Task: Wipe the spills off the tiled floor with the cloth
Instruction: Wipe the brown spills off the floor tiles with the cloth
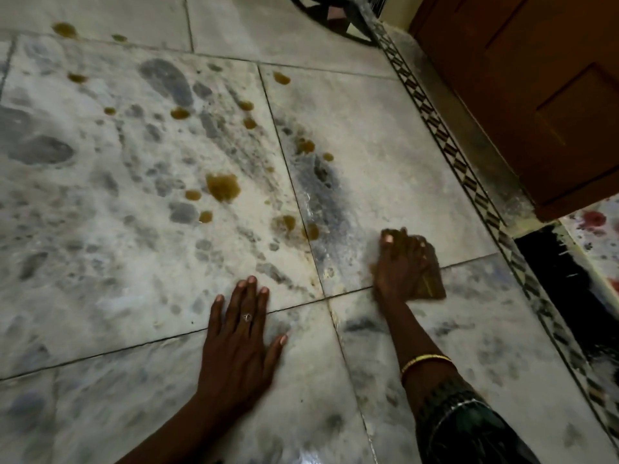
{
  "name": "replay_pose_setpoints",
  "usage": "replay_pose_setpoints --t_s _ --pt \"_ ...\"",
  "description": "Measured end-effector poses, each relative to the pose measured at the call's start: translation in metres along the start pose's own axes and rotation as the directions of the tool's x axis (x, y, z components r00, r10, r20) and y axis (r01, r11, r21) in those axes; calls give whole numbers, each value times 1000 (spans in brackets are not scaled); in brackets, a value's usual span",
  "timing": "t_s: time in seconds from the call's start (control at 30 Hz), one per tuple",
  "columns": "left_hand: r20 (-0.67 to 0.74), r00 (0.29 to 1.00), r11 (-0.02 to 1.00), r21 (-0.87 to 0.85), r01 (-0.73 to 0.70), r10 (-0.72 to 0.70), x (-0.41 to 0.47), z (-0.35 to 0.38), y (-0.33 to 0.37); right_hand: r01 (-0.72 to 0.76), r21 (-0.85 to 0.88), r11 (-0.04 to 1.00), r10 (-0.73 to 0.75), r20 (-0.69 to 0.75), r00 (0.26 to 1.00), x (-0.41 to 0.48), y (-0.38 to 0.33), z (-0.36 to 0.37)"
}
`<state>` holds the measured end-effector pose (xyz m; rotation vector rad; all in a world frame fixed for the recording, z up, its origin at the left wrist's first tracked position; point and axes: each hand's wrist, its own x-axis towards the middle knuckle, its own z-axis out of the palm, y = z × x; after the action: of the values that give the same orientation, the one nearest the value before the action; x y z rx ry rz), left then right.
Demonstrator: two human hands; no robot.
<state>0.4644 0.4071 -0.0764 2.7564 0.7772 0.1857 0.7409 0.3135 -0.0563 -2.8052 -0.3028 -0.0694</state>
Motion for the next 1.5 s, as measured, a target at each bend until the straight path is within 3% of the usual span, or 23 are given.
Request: replay_pose_setpoints --t_s 0.07,0.17,0.33,0.37,0.5,0.63,0.7,0.8,0.97,1.0,1.03,1.13,1.27,1.37,1.43,1.5 --pt "-5 1000 1000 15 1 -1 1 -1 1 156 -2 988 -156 49 987 -2 -22 14" --pt "-19 1000 999 31 8 -7 1 0 1 394 21 919 -394 124 911 -29 -44 23" --pt "-55 998 1000 25 2 0 1 0 1 681 93 726 -679 254 689 -105 -10 1" --pt "-55 999 1000 19 0 1 1 0 1 669 84 738 -665 259 701 -111 10 -4" --pt "-47 999 1000 28 11 -10 3 -1 2 364 -83 928 -352 132 927 -89 60 -19" --pt "-10 1000 999 38 20 -20 0 1 1 113 -54 992 -108 87 990 -49 5 -6" --pt "-10 1000 1000 17 19 -19 -1 0 1 164 -38 986 -159 114 981 -44 -32 9" --pt "-46 998 999 -29 32 -33 -1 -5 -7 393 -62 918 -379 162 911 -71 -74 27" --pt "-87 963 967 -25 253 -254 8 -18 -50 731 15 682 -703 287 651 -136 -39 5" --pt "-87 953 957 -12 291 -291 11 -21 -60 746 11 666 -716 290 635 -137 -20 -2" --pt "-83 946 949 3 316 -315 13 -24 -69 719 -2 695 -691 273 669 -136 -1 -7" --pt "-74 941 941 49 334 -330 13 -26 -77 487 -48 872 -472 186 862 -107 16 -8" --pt "-93 935 936 58 347 -341 14 -24 -75 241 -11 971 -238 103 966 -51 -49 16" --pt "-84 940 939 71 338 -332 12 -23 -76 236 33 971 -239 121 963 -39 -117 38" --pt "-90 942 942 60 330 -325 13 -23 -78 367 33 930 -368 136 920 -57 -153 48" --pt "-97 942 943 49 328 -323 13 -24 -79 531 27 847 -525 188 830 -88 -170 54"
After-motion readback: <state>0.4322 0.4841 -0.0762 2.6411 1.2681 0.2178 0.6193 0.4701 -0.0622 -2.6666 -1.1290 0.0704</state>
